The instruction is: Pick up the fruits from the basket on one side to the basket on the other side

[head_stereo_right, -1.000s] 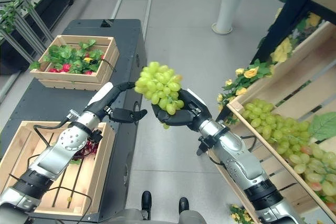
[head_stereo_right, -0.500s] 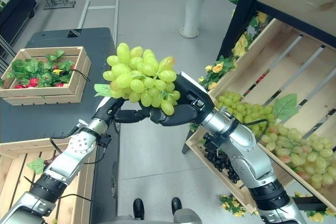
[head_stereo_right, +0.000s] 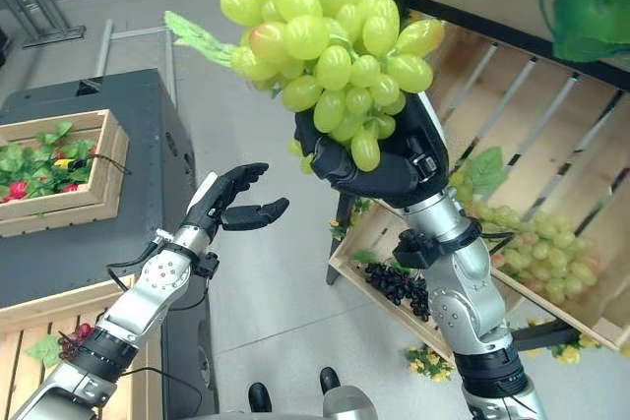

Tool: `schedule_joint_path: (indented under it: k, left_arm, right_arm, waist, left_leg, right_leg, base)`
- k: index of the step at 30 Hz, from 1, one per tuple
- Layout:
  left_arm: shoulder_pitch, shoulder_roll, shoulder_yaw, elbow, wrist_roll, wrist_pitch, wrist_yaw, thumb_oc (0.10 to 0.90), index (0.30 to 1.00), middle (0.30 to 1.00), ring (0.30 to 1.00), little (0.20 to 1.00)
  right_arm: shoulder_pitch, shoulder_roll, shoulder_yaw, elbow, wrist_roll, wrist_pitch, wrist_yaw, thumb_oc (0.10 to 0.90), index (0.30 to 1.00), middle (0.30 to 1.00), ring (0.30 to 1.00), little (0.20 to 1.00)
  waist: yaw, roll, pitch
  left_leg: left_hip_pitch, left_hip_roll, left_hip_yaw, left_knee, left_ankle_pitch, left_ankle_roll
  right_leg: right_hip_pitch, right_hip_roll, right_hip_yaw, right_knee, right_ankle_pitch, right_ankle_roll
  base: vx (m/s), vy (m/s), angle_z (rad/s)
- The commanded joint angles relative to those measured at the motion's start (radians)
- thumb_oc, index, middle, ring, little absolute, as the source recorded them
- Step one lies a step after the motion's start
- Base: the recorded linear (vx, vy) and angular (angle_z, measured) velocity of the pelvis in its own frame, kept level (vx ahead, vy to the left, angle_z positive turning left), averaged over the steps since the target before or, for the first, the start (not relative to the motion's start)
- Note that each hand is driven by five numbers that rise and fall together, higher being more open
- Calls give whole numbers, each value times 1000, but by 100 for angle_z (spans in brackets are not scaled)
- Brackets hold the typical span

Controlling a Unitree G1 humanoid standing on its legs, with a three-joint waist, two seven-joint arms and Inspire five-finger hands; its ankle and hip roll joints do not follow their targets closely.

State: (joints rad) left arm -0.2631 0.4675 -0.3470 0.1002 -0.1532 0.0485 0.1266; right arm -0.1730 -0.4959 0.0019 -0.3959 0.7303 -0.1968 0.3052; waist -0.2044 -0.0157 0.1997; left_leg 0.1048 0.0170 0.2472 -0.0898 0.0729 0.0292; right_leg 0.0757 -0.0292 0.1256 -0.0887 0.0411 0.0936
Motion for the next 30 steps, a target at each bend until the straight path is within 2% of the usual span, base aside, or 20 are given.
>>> schedule_joint_path:
  k: [1, 2, 7, 12, 16, 24, 30]
  left_arm:
    - [-86, -23, 19, 34, 0, -78, 49, 800, 900, 900, 900, 900]
    - [-80, -21, 22, 28, 0, -79, 52, 800, 900, 900, 900, 900]
    - [-73, -19, 23, 24, 6, -81, 72, 800, 900, 900, 900, 900]
    - [-72, -15, 14, 38, 0, -96, 77, 800, 900, 900, 900, 900]
    - [-67, -13, 8, 55, 1, -107, 77, 800, 900, 900, 900, 900]
    - [-77, 0, -18, 54, -1, -102, 74, 800, 900, 900, 900, 900]
    - [-92, 8, -56, 58, -11, -100, 72, 800, 900, 900, 900, 900]
  right_arm:
    - [-30, -21, -130, -125, -45, -183, -60, 400, 300, 300, 300, 300]
    - [-13, -47, -161, -124, -92, -192, -66, 400, 300, 300, 300, 300]
    - [12, -138, -238, -118, -136, -162, -70, 400, 300, 300, 300, 300]
    - [1, -204, -265, -101, -153, -116, -78, 400, 300, 300, 300, 300]
    - [-6, -238, -262, -74, -189, -72, -91, 400, 300, 300, 300, 300]
    - [-31, -290, -226, 25, -289, 1, -206, 400, 300, 300, 300, 300]
    - [-96, -313, -166, 144, -289, 55, -284, 400, 300, 300, 300, 300]
  waist:
    - [-1, 19, -93]
    - [-13, 20, -92]
    - [-39, 16, -91]
    - [-44, 8, -90]
    - [-39, -1, -93]
    - [-23, -17, -95]
    - [-5, -23, -96]
  left_leg:
    - [46, 5, -30, 6, -164, -8]
    - [49, 7, -25, 4, -166, -7]
    - [53, 8, -8, 3, -171, -5]
    - [53, 8, -4, 4, -172, -5]
    - [55, 9, -8, 3, -172, -5]
    - [53, 8, -18, 3, -168, -5]
    - [53, 7, -41, 3, -166, -9]
  right_leg:
    - [-38, 34, -27, 31, -31, 19]
    - [-40, 35, -19, 34, -32, 20]
    - [-50, 40, -1, 44, -32, 23]
    - [-54, 42, 2, 49, -33, 23]
    - [-51, 42, 0, 48, -33, 22]
    - [-47, 40, -11, 46, -29, 22]
    - [-38, 37, -26, 37, -23, 23]
  base:
    - [15, 44, -29]
    - [18, 35, -22]
    - [15, 31, -20]
    - [12, 10, -14]
    - [0, 0, 0]
    - [0, 0, 0]
    - [-1, -2, 1]
